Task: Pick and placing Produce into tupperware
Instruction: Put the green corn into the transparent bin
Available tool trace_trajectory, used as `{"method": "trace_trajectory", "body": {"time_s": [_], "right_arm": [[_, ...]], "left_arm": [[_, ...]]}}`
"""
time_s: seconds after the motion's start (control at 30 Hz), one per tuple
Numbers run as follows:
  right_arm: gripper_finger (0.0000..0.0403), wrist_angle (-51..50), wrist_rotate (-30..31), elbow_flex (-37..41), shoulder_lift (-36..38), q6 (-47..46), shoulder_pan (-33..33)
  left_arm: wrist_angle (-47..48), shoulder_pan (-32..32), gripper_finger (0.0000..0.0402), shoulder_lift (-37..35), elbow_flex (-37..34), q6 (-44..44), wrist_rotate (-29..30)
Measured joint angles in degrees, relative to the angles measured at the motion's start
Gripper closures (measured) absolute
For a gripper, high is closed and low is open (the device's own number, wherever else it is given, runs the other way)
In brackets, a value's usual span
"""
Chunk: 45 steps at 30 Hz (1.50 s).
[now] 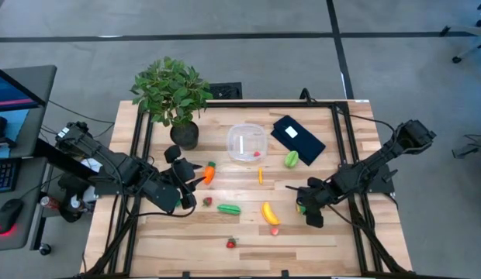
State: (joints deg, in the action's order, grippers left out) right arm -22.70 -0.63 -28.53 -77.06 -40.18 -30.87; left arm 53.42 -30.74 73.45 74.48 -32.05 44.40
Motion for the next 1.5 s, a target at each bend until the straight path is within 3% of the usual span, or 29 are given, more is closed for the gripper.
{"method": "trace_trajectory", "body": {"time_s": [0.3, 0.63, 0.87, 1.5], "right_arm": [[0.0163, 0.4, -0.3, 0.1, 0.7, 0.1, 0.0], [0.0177, 1.6, -1.1, 0.3, 6.6, -0.1, 1.5], [0.0173, 7.7, -0.8, 0.2, 12.0, -0.4, 3.2], [0.0173, 27.4, -0.4, 0.0, 23.8, 2.8, 15.4]], "left_arm": [[0.2, 0.0, 0.0246, 0.0, 0.0, 0.0, 0.0], [0.2, 0.0, 0.0246, 0.0, 0.0, 0.0, 0.0], [0.2, 0.0, 0.0246, 0.0, 0.0, 0.0, 0.0], [1.2, 0.0, 0.0246, 0.0, 0.0, 1.4, 0.0]]}}
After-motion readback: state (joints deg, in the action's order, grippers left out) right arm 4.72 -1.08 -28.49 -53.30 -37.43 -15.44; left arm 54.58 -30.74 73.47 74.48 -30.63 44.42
